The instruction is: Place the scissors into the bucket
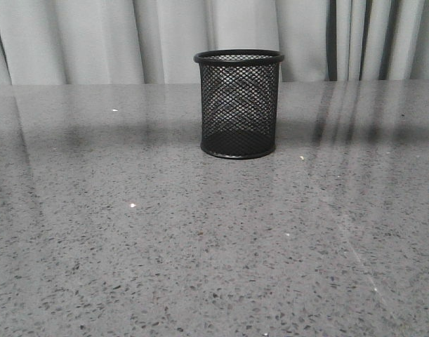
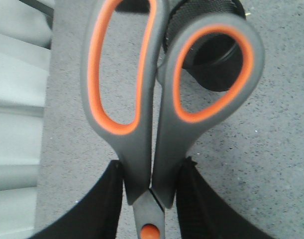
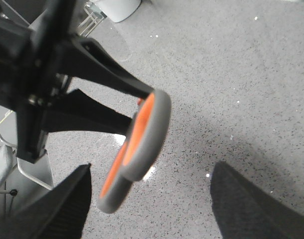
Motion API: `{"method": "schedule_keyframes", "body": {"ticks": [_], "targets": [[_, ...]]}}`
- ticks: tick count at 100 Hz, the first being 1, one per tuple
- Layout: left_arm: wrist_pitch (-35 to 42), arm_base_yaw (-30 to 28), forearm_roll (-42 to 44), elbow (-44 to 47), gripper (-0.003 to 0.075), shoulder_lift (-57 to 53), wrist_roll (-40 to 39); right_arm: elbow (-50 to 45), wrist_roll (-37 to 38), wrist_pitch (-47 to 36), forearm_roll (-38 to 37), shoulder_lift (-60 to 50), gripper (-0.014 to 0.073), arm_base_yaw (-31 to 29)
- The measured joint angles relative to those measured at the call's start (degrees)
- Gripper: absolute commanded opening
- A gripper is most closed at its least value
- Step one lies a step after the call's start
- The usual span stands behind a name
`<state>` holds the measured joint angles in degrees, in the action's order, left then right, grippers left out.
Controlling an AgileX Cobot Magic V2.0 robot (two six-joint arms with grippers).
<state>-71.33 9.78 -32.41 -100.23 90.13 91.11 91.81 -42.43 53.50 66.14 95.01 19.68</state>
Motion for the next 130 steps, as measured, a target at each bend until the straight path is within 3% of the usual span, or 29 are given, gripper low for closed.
{"method": "schedule_keyframes", "body": {"ticks": [36,43,79,93,110,115,130], "targets": [[0.18,0.00,-0.50,-0.90,0.0049,0.00,0.00,0.93,0.00,-2.56,2.47,1.31,0.0454,1.92],[0.28,0.00,-0.68,-0.90,0.0049,0.00,0.00,1.32,0.00,-2.86,3.58,2.00,0.0422,2.29],[0.98,0.00,-1.06,-0.90,0.0059,0.00,0.00,1.34,0.40,-2.94,7.02,3.73,-0.0074,2.50],[1.75,0.00,-1.43,-0.90,0.0182,-0.05,-0.55,1.34,1.17,-3.09,7.71,3.73,-0.0074,2.50],[0.91,0.00,-2.96,-0.90,0.0464,-0.43,-2.18,1.34,0.51,-3.09,7.09,3.73,-0.0074,2.40],[0.63,0.00,-3.62,-0.90,0.0487,-1.08,-2.45,1.34,0.42,-3.09,6.97,3.73,-0.0074,2.40],[0.51,0.00,-4.53,-0.90,0.0454,-4.35,-2.94,2.97,0.29,-2.95,6.22,3.73,-0.0073,2.29]]}}
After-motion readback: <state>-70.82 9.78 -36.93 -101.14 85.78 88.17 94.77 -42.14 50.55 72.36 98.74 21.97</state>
